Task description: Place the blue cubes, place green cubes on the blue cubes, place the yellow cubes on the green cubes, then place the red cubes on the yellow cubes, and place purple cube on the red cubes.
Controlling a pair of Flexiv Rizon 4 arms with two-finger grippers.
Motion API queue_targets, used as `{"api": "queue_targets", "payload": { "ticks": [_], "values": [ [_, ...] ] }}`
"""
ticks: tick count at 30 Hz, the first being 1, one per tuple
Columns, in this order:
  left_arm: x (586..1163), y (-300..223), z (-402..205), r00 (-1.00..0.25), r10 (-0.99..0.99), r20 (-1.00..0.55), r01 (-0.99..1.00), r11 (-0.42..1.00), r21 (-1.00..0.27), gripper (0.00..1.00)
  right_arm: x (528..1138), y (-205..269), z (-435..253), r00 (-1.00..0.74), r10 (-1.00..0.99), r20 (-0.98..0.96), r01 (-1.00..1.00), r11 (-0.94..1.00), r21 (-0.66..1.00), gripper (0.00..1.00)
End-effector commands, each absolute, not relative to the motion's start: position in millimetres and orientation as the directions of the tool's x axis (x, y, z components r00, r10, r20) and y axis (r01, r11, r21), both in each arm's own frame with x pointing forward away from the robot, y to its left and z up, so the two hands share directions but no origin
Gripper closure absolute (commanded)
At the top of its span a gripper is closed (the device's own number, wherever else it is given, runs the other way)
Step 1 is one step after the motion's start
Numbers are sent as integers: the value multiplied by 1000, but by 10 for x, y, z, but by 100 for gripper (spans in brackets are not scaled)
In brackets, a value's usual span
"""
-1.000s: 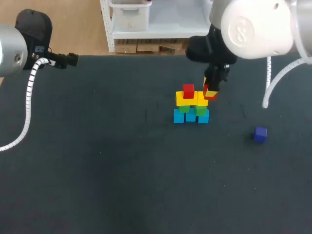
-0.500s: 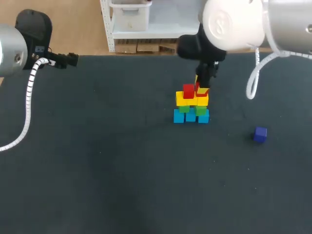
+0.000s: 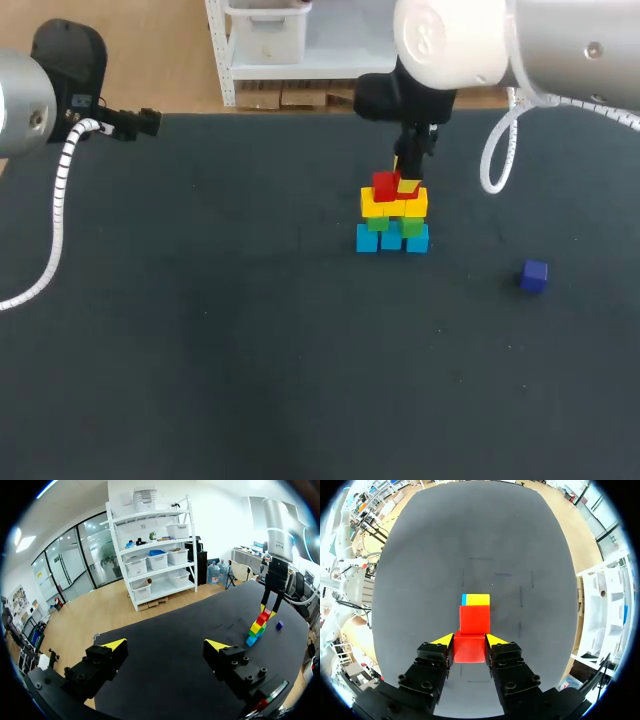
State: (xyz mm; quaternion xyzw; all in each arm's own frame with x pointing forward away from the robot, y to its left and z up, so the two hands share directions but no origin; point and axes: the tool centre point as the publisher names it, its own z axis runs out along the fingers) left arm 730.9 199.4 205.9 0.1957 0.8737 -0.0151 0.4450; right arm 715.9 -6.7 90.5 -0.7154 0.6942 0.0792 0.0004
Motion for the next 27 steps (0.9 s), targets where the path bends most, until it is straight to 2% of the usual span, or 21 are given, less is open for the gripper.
{"api": "queue_targets", "payload": {
  "ticks": [1,7,14,15,16,19,27],
  "values": [
    [7311,1990,2051,-525,326,-786,353,924,148,0,7152,-70,895,25,-993,-115,-993,-38,110,100],
    [7311,1990,2051,-525,326,-786,353,924,148,0,7157,-61,863,26,-993,-111,-993,-39,115,91],
    [7311,1990,2051,-525,326,-786,353,924,148,0,7157,-60,854,26,-993,-111,-993,-39,115,66],
    [7311,1990,2051,-525,326,-786,353,924,148,0,7157,-63,852,26,-993,-112,-993,-39,115,57],
    [7311,1990,2051,-525,326,-786,353,924,148,0,7156,-64,852,26,-993,-112,-993,-39,116,52],
    [7311,1990,2051,-525,326,-786,353,924,148,0,7156,-67,850,26,-993,-114,-992,-40,117,0],
    [7311,1990,2051,-525,326,-786,353,924,148,0,7152,-113,862,20,-993,-116,-994,-32,108,0]
  ]
}}
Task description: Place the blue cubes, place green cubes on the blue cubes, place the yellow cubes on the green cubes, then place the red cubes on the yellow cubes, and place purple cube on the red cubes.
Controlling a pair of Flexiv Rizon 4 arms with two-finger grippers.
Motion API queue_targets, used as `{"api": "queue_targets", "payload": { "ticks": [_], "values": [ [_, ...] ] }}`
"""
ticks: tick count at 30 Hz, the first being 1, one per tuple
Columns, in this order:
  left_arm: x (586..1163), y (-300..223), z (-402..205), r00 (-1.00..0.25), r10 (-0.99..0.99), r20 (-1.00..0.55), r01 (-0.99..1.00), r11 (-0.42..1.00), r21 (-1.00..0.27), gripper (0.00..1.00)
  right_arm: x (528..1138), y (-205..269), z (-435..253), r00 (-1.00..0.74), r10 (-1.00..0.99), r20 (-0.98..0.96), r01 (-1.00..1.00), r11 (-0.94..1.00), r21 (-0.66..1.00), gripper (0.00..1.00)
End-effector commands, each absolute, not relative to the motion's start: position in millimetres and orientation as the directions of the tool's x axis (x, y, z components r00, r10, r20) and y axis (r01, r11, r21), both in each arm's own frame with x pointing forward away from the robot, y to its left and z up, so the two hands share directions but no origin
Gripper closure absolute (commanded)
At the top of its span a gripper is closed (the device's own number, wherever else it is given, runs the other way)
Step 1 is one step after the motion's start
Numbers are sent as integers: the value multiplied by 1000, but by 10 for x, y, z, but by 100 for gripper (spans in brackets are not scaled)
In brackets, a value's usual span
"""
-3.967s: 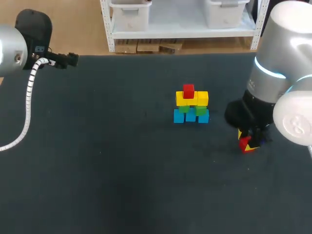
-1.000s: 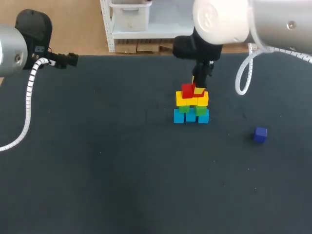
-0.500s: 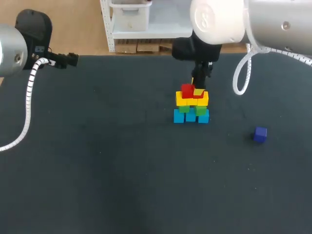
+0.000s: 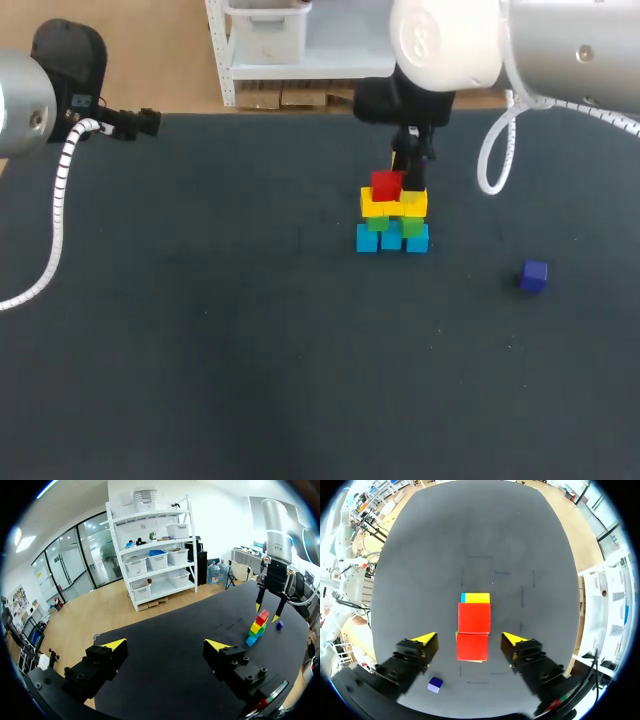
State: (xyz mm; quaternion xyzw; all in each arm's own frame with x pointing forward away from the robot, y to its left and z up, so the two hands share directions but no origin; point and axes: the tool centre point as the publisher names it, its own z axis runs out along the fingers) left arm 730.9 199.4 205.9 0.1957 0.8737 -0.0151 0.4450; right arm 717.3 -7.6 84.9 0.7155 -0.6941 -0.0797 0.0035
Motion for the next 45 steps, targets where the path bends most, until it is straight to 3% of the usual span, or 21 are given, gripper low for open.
{"api": "queue_targets", "payload": {
  "ticks": [1,21,31,45],
  "values": [
    [7311,1990,2051,-525,326,-786,353,924,148,0,7150,-130,870,15,-993,-119,-994,-27,105,0],
    [7311,1990,2051,-525,326,-786,353,924,148,0,6605,-1006,1205,-44,-989,-141,-999,41,24,0],
    [7311,1990,2051,-525,326,-786,353,924,148,0,6278,-1371,912,-152,-976,-156,-988,147,43,0],
    [7311,1990,2051,-525,326,-786,353,924,148,0,5993,-1500,580,-213,-972,-97,-975,205,84,0]
  ]
}}
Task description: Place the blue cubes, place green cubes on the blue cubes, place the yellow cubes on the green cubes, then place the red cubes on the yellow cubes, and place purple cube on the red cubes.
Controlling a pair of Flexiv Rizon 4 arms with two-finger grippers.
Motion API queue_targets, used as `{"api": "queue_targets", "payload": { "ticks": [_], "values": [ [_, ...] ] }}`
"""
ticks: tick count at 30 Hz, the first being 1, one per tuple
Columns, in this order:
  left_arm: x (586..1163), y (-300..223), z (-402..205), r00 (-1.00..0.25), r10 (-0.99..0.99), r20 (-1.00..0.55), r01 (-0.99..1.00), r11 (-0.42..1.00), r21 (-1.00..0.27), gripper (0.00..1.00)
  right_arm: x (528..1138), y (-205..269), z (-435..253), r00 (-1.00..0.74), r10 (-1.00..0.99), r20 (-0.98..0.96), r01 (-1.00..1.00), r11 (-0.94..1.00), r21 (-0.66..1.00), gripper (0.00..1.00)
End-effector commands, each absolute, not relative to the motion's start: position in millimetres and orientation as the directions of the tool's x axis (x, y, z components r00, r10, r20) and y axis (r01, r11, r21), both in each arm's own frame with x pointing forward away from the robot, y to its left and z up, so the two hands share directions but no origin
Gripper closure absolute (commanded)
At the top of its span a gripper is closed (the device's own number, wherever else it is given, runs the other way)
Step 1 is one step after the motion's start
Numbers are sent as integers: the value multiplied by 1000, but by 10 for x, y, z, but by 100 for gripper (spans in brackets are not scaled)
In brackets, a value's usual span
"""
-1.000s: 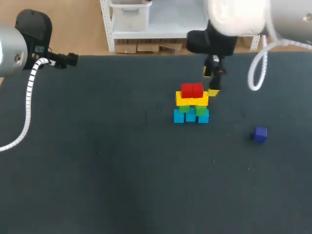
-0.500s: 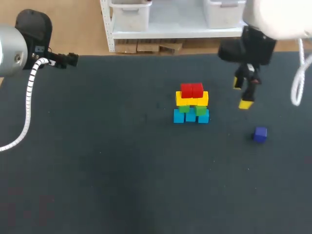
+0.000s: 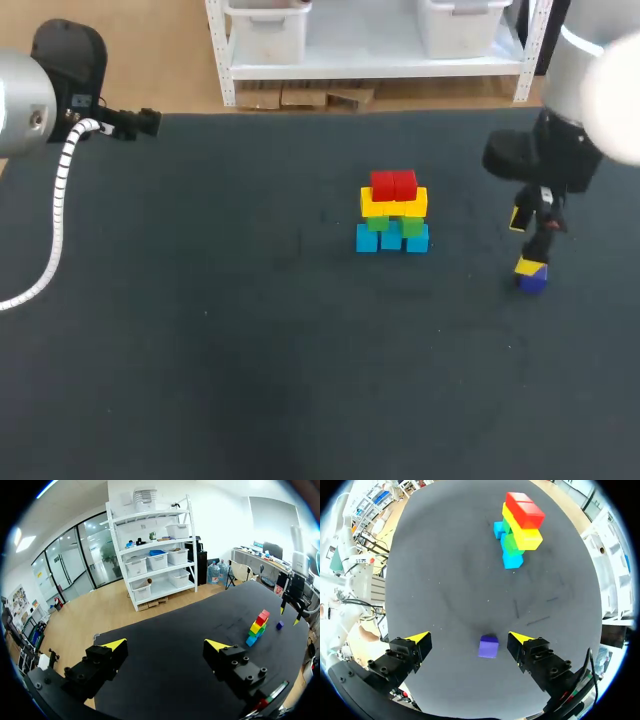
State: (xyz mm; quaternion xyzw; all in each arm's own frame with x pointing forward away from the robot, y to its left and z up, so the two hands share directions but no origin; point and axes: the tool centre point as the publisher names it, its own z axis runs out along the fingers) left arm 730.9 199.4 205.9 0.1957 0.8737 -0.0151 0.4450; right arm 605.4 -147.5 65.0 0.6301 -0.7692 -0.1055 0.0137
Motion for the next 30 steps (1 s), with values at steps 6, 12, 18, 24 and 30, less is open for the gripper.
{"api": "queue_targets", "payload": {
  "ticks": [6,12,18,24,30],
  "values": [
    [7311,1990,2051,-525,326,-786,353,924,148,0,5959,-1565,400,-236,-972,-6,-967,235,101,0],
    [7311,1990,2051,-525,326,-786,353,924,148,0,5924,-1647,233,-267,-964,-11,-958,264,116,0],
    [7311,1990,2051,-525,326,-786,353,924,148,0,5916,-1749,119,-308,-951,33,-947,310,88,0],
    [7311,1990,2051,-525,326,-786,353,924,148,0,5929,-1781,51,-319,-946,55,-944,322,73,0],
    [7311,1990,2051,-525,326,-786,353,924,148,0,5959,-1817,-10,-327,-944,56,-942,330,66,0]
  ]
}}
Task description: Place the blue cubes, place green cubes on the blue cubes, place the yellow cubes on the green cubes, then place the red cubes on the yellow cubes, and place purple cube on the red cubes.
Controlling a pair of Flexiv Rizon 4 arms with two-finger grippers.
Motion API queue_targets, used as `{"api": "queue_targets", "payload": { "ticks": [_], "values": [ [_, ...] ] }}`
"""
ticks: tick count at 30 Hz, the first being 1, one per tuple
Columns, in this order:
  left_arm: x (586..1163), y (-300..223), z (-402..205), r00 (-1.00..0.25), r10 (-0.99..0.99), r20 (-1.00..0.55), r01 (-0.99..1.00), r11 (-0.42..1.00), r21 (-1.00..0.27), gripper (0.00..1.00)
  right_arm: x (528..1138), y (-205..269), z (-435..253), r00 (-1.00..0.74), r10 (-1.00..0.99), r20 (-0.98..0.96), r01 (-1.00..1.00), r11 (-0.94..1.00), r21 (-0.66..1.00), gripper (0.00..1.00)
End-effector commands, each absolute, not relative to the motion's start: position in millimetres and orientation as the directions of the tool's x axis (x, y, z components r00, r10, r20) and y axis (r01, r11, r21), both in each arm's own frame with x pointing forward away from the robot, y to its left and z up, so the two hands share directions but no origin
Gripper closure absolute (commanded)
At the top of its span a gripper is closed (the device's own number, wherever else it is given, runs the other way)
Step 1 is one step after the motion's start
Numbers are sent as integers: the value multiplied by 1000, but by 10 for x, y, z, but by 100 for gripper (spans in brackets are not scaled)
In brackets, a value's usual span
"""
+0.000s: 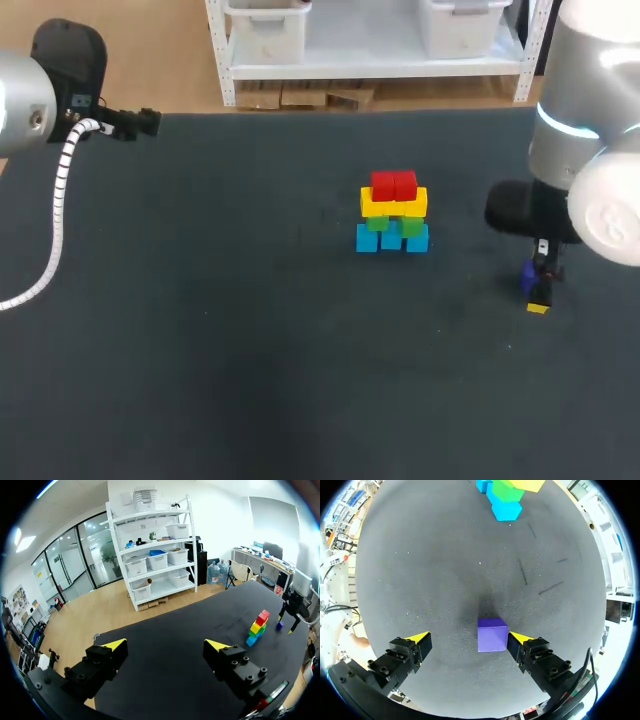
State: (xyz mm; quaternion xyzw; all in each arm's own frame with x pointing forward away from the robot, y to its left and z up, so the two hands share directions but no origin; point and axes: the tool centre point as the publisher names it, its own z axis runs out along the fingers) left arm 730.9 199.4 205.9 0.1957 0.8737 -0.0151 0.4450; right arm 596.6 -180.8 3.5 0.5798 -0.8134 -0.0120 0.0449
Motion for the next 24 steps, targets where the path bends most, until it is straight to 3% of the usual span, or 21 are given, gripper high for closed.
{"api": "queue_targets", "payload": {
  "ticks": [1,3,5,6,10,13,24],
  "values": [
    [7311,1990,2051,-525,326,-786,353,924,148,0,5961,-1820,-18,-328,-943,57,-941,331,66,0],
    [7311,1990,2051,-525,326,-786,353,924,148,0,5976,-1828,-39,-331,-942,56,-940,334,67,6],
    [7311,1990,2051,-525,326,-786,353,924,148,0,5982,-1833,-51,-334,-941,60,-939,338,68,42],
    [7311,1990,2051,-525,326,-786,353,924,148,0,5982,-1833,-52,-336,-940,60,-938,340,68,51],
    [7311,1990,2051,-525,326,-786,353,924,148,0,5986,-1840,-49,-341,-938,56,-937,344,62,70],
    [7311,1990,2051,-525,326,-786,353,924,148,0,5985,-1842,-22,-347,-937,52,-936,349,50,100],
    [7311,1990,2051,-525,326,-786,353,924,148,0,5972,-1802,181,-322,-947,16,-946,322,38,100]
  ]
}}
